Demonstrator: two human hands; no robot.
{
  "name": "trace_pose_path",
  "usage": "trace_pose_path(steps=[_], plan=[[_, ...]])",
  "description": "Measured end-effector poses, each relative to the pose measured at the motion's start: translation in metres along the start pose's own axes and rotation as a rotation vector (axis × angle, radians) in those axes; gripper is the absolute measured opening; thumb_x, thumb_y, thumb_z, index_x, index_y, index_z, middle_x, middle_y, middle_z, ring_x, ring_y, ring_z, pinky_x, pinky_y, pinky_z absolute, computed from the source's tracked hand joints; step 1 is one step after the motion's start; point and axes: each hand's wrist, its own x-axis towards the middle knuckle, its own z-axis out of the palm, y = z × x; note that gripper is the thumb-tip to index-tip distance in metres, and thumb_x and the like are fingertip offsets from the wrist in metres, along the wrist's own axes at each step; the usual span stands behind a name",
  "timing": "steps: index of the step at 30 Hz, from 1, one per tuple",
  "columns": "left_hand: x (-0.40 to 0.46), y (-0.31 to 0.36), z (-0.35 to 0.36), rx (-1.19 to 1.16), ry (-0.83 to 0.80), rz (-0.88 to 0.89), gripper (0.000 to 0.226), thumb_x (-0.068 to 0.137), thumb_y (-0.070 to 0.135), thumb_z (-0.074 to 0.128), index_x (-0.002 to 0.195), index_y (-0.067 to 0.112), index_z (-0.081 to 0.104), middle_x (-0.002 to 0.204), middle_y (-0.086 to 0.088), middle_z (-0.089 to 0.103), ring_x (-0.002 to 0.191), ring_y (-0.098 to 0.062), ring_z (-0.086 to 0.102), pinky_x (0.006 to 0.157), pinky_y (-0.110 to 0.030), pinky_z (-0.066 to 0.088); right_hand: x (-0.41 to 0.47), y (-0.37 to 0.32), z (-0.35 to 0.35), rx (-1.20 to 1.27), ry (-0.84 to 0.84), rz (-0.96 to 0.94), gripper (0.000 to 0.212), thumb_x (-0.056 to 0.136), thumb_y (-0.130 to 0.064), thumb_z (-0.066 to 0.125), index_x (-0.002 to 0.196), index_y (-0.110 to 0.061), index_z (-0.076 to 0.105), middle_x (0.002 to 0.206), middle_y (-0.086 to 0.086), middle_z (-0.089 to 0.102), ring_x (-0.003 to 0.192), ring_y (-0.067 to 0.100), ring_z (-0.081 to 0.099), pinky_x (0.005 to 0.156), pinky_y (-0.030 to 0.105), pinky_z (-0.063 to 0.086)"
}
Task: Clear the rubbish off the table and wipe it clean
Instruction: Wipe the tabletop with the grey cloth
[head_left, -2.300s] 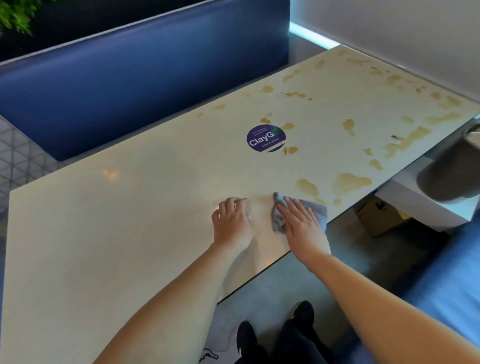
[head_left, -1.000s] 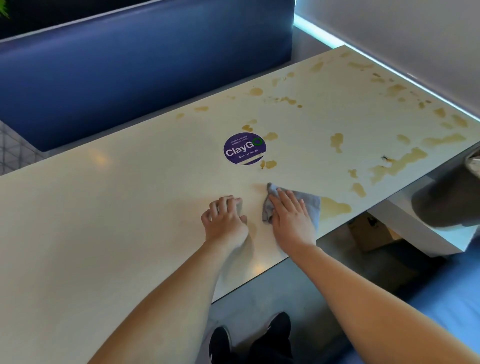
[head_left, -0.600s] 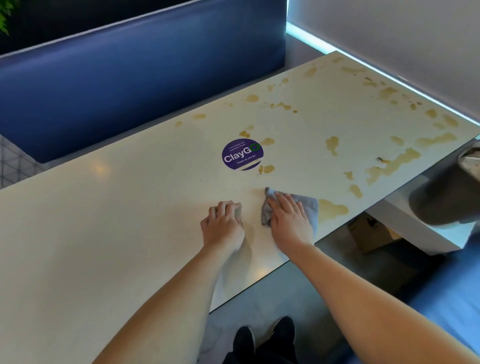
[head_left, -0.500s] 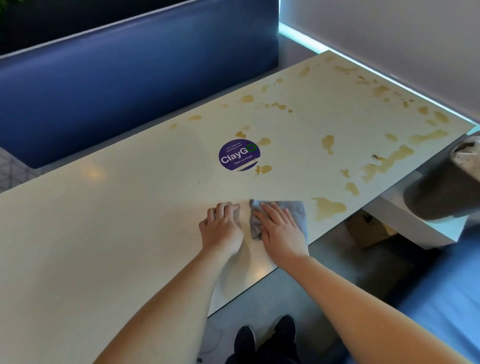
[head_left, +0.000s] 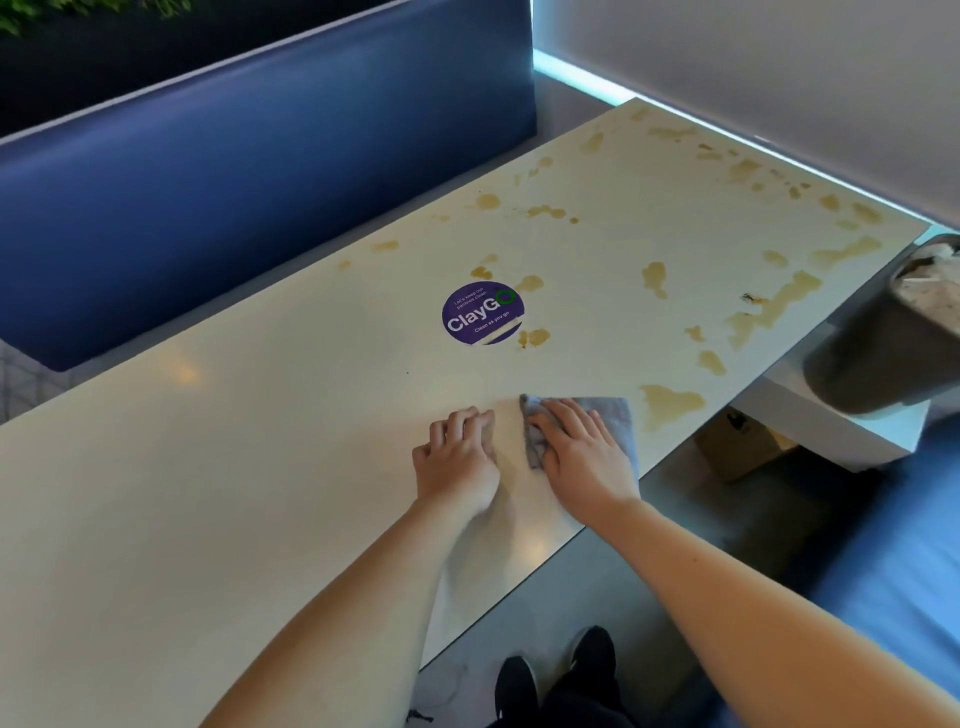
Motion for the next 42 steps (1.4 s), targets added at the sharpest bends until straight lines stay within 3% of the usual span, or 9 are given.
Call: trace_pose_path(steps=[4,8,11,16,18,23,30,36,42], plan=[[0.004,0.002,-0.003,0.029,0.016,-0.018,0.044,0.101,0.027,0.032,0.144,0.038,0.031,0.150,0.017,0.021,0.134,-0.014,0.022,0.102,-0.034,0.025,0.026,-0.013,-0.007,-0.005,0.032,0.115,0.046,0.100,-0.029,0.036,0.145,-0.023,0.042,0.150,-0.001,0.034,0.140,0.021,0.022,0.118,0.034,0.013],[0.009,0.008,-0.003,0.051,0.028,-0.066,0.038,0.104,0.031,0.025,0.139,0.036,0.038,0.142,0.010,0.032,0.127,-0.018,0.028,0.095,-0.035,0.030,-0.011,-0.025,0.010,0.052,-0.015,0.000,0.053,0.094,-0.036,0.030,0.142,-0.024,0.049,0.153,0.000,0.036,0.146,0.022,0.022,0.122,0.037,0.005],[0.012,0.012,-0.005,0.084,0.062,-0.055,0.034,0.104,0.036,0.028,0.133,0.030,0.043,0.136,0.004,0.037,0.125,-0.021,0.031,0.095,-0.035,0.032,-0.035,0.000,0.007,-0.020,-0.049,-0.048,0.056,0.096,-0.045,0.024,0.148,-0.030,0.040,0.158,-0.007,0.028,0.149,0.016,0.016,0.122,0.033,0.001],[0.012,0.021,0.004,0.149,0.103,-0.058,0.041,0.102,0.043,0.033,0.136,0.022,0.042,0.136,0.000,0.037,0.126,-0.021,0.032,0.100,-0.035,0.030,-0.020,0.041,-0.008,-0.029,0.028,0.216,0.053,0.103,-0.045,0.017,0.155,-0.034,0.016,0.163,-0.007,0.003,0.150,0.014,-0.005,0.119,0.030,-0.010],[0.011,0.026,0.008,0.166,0.157,-0.045,0.041,0.101,0.043,0.035,0.137,0.024,0.040,0.138,0.002,0.035,0.128,-0.020,0.030,0.101,-0.034,0.028,-0.020,0.033,-0.007,-0.019,0.054,0.227,0.051,0.105,-0.037,0.023,0.155,-0.031,0.019,0.163,-0.005,0.005,0.151,0.016,-0.003,0.119,0.031,-0.009],[0.017,0.049,0.012,0.090,0.146,0.004,0.046,0.100,0.042,0.039,0.143,0.027,0.032,0.147,0.003,0.028,0.135,-0.019,0.024,0.107,-0.035,0.025,-0.038,0.065,-0.014,0.004,-0.004,-0.041,0.051,0.101,-0.032,0.022,0.150,-0.030,0.034,0.157,-0.015,0.017,0.149,0.009,0.011,0.119,0.024,-0.006],[0.042,0.068,0.015,0.048,0.107,-0.049,0.051,0.100,0.045,0.039,0.145,0.024,0.029,0.156,0.003,0.019,0.144,-0.018,0.014,0.113,-0.038,0.019,0.015,0.093,-0.037,0.050,0.048,0.186,0.051,0.104,-0.023,0.030,0.154,-0.027,0.025,0.163,-0.006,0.011,0.151,0.015,0.001,0.120,0.030,-0.005],[0.050,0.095,0.021,0.074,0.120,-0.229,0.052,0.102,0.049,0.029,0.142,0.016,0.030,0.147,-0.005,0.028,0.136,-0.025,0.024,0.113,-0.045,0.024,-0.007,0.106,-0.036,0.023,-0.103,-0.194,0.054,0.099,-0.037,0.018,0.151,-0.034,0.030,0.159,-0.016,0.012,0.148,0.005,0.002,0.121,0.029,-0.002],[0.050,0.096,0.030,0.108,0.215,-0.245,0.047,0.101,0.045,0.031,0.135,0.015,0.042,0.138,-0.004,0.040,0.126,-0.025,0.036,0.105,-0.038,0.030,0.038,0.107,-0.039,0.014,-0.058,-0.008,0.053,0.102,-0.036,0.021,0.154,-0.029,0.022,0.162,-0.009,0.006,0.151,0.015,0.000,0.120,0.029,-0.009]])
